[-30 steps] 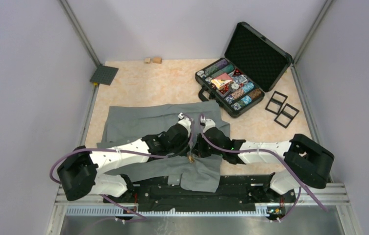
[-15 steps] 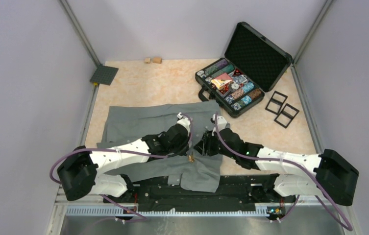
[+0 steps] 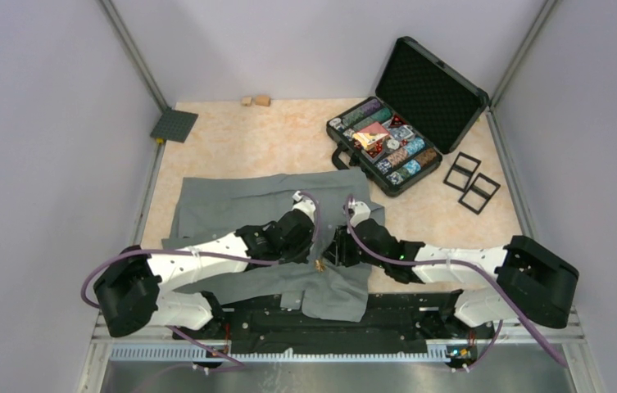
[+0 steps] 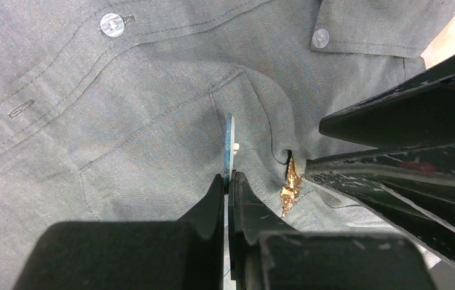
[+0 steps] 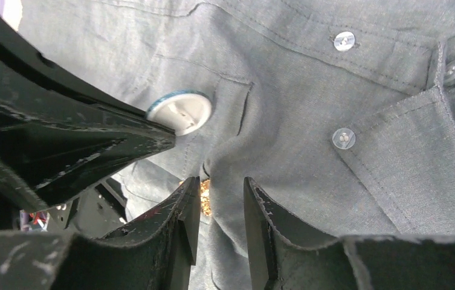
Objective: Pin the brooch onto the clothing
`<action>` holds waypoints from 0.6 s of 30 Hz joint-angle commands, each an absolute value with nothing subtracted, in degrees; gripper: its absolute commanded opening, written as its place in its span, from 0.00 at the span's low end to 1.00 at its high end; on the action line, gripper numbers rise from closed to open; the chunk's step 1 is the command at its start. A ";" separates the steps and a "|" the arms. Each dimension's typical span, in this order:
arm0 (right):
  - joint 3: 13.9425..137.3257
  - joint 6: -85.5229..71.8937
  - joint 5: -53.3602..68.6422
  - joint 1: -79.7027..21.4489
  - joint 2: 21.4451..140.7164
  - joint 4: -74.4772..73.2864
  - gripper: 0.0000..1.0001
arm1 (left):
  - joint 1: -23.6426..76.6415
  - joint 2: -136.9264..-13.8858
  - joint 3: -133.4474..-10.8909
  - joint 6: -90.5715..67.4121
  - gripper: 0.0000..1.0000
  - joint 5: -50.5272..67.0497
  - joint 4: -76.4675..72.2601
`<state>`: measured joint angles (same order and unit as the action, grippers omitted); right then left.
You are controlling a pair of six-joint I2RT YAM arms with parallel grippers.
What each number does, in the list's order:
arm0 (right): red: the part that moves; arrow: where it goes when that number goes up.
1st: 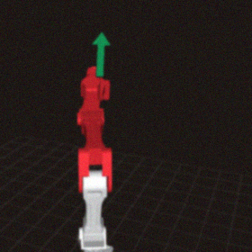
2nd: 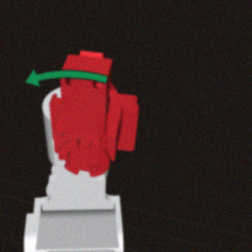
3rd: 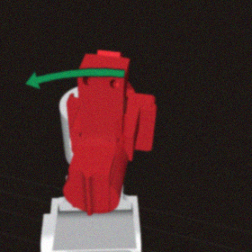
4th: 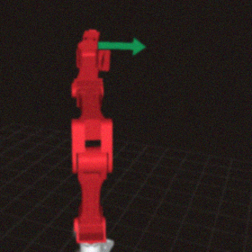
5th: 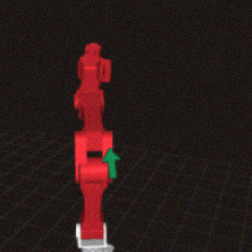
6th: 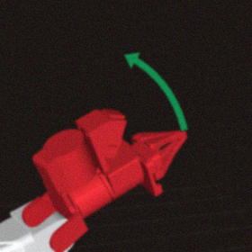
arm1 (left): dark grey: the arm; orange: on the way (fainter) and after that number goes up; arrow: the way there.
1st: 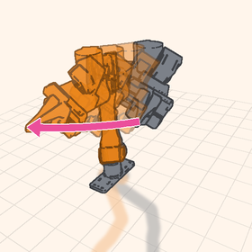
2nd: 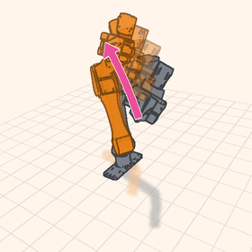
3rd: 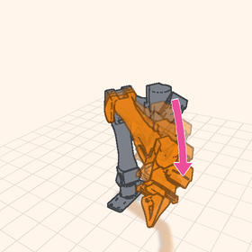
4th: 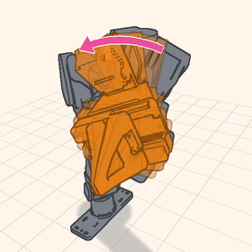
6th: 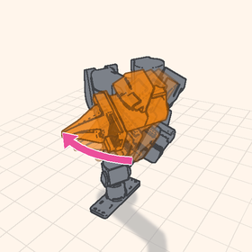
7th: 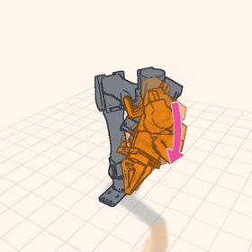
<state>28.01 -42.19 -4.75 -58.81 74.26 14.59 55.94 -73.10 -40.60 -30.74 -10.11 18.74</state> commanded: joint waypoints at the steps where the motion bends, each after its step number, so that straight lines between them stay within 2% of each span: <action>1: 29.09 -42.46 -4.57 -59.59 76.20 18.25 0.33 | 56.37 -70.94 -41.19 -32.00 0.00 -10.09 19.16; 5: 29.16 -42.61 -4.10 -59.73 77.30 18.90 0.32 | 56.83 -71.35 -41.74 -31.69 0.00 -10.24 19.37; 7: 29.04 -42.69 -4.00 -59.69 77.74 19.41 0.27 | 57.13 -72.16 -42.28 -31.56 0.00 -10.27 19.54; 10: 28.61 -42.72 -4.22 -59.74 78.19 20.12 0.02 | 57.97 -73.18 -43.05 -31.40 0.00 -10.59 19.84; 18: 25.43 -43.28 -4.73 -59.68 76.19 24.30 0.00 | 60.27 -75.93 -44.83 -31.68 0.00 -12.69 20.55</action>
<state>26.76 -42.70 -4.29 -59.11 78.06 19.29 59.33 -74.67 -42.15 -31.42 -10.63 20.67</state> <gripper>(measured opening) 0.010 0.022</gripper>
